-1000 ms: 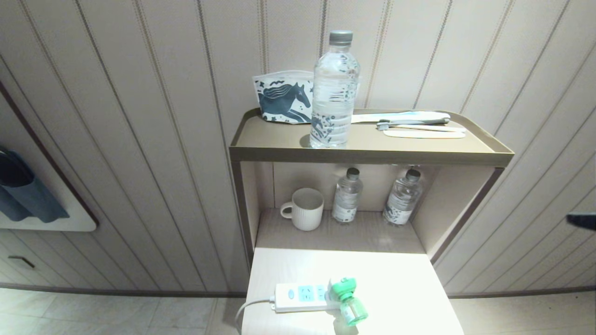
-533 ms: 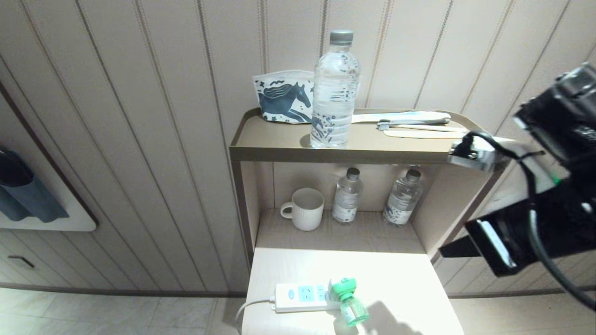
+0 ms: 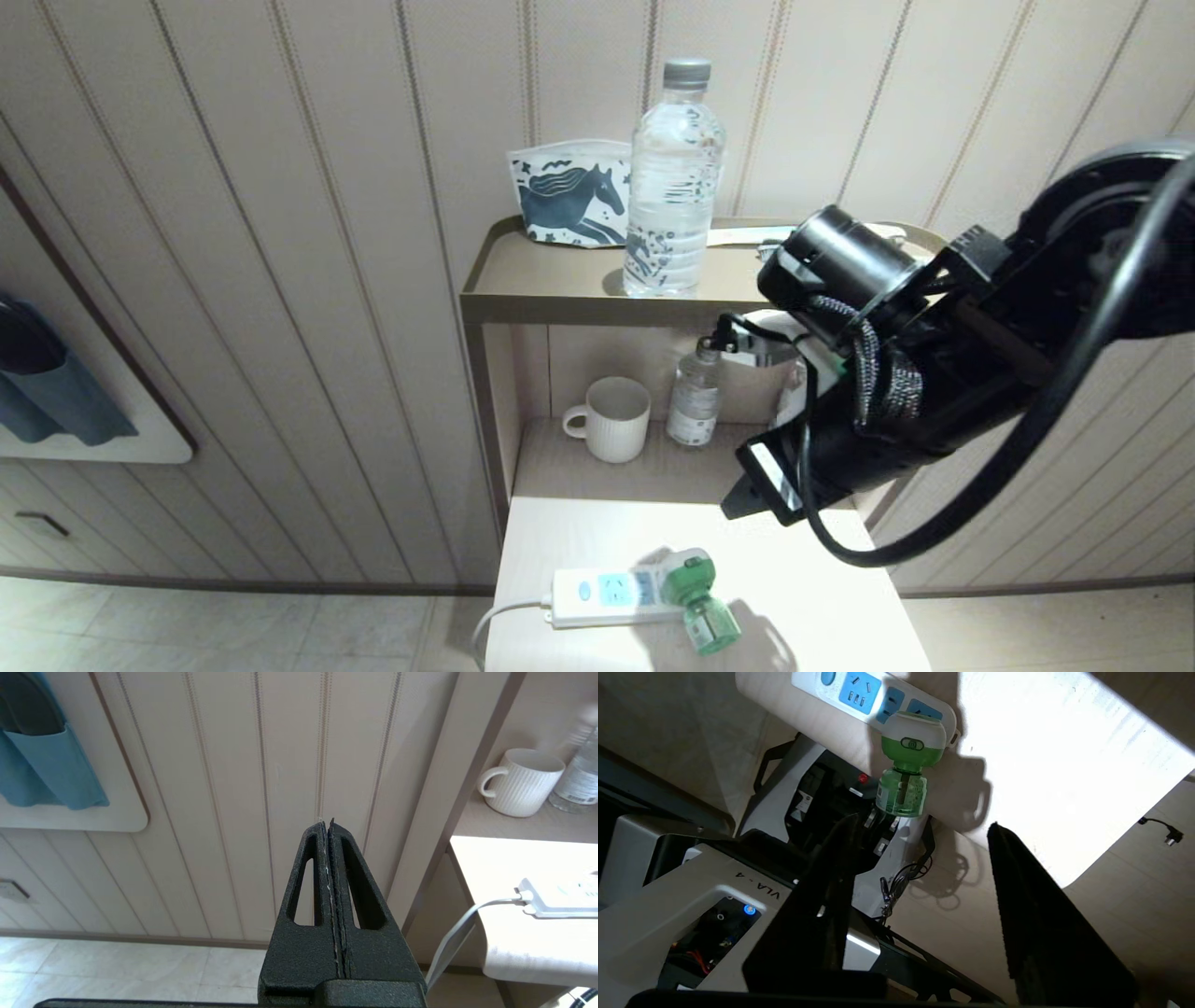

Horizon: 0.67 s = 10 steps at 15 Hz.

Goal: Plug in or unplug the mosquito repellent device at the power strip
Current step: Hold the socket with your left hand and unplug it with your right hand

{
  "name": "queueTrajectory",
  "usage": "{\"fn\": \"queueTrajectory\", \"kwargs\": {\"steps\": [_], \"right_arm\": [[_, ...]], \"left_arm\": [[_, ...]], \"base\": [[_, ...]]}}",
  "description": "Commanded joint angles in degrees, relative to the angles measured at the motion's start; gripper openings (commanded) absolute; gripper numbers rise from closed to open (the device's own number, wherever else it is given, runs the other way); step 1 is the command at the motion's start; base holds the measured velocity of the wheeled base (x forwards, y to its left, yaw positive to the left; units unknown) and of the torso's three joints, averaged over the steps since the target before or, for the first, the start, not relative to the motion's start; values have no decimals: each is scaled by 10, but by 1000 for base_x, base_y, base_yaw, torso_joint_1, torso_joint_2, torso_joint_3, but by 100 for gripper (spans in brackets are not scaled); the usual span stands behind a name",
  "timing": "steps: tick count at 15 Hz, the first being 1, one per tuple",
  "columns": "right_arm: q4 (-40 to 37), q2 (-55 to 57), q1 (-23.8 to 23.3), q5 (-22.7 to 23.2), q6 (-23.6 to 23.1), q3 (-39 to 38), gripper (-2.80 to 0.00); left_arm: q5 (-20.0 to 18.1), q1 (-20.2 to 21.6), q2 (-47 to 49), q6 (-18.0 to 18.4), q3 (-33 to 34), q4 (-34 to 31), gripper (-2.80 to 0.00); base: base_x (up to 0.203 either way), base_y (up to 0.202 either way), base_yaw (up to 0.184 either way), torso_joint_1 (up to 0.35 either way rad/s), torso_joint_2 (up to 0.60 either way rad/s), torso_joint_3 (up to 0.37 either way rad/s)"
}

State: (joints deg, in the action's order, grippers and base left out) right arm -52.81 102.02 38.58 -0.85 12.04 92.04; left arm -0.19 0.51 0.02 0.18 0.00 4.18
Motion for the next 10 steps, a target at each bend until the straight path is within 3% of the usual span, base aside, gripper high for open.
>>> {"fn": "queueTrajectory", "kwargs": {"steps": [1, 10], "right_arm": [[-3, 23, 8, -3, 0, 3, 0], [-1, 158, 11, -9, -5, 18, 0]], "left_arm": [[0, 0, 0, 0, 0, 0, -280], [0, 0, 0, 0, 0, 0, -280]], "base": [[0, 0, 0, 0, 0, 0], [0, 0, 0, 0, 0, 0]]}}
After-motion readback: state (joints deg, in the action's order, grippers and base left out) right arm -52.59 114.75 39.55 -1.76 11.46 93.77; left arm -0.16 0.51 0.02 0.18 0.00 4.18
